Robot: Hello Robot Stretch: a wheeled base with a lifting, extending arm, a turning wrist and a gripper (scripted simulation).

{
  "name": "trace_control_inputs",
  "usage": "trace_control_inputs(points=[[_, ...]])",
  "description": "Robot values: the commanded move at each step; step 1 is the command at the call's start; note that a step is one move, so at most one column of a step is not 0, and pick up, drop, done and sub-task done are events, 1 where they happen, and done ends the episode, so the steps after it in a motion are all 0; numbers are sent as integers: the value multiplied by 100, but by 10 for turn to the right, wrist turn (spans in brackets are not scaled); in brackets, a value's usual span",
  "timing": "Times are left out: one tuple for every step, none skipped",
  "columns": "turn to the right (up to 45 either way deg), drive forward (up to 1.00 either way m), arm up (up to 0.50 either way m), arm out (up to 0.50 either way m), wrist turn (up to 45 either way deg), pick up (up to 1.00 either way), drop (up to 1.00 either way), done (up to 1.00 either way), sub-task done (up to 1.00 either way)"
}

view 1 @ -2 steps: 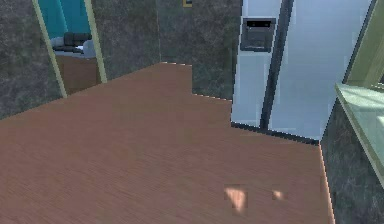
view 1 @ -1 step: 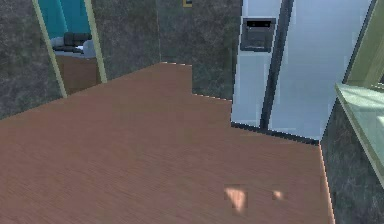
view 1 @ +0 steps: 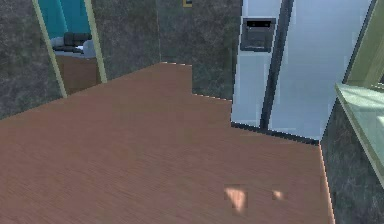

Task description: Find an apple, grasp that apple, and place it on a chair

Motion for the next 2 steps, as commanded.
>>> trace_control_inputs(points=[[450,0,0,0,0,0,0,0,0],[450,0,0,0,0,0,0,0,0]])
